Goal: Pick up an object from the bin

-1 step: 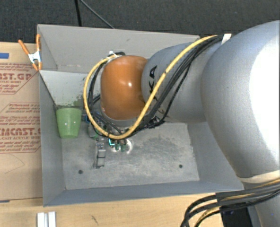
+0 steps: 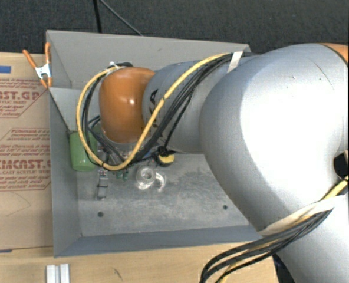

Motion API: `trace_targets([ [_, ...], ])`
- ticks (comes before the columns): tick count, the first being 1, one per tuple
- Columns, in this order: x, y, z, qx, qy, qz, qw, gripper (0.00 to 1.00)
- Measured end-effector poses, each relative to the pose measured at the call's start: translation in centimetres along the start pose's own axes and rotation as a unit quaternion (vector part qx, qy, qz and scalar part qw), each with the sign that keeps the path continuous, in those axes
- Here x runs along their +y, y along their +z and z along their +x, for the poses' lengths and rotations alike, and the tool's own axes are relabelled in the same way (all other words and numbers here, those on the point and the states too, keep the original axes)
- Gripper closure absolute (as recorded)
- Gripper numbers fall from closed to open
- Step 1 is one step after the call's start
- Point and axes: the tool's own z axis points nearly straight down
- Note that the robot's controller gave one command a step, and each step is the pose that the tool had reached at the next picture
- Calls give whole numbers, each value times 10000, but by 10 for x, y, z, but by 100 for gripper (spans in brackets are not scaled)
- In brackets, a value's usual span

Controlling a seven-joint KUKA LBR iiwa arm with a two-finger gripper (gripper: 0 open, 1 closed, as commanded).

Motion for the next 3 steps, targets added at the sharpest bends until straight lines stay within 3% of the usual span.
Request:
trace_targets([
  [1,1,5,4,56,-16,16,10000,100],
  [2,1,7,6,109,-21,34,9999,0],
  [3,-16,-39,36,29,-486,-45,9988,0],
])
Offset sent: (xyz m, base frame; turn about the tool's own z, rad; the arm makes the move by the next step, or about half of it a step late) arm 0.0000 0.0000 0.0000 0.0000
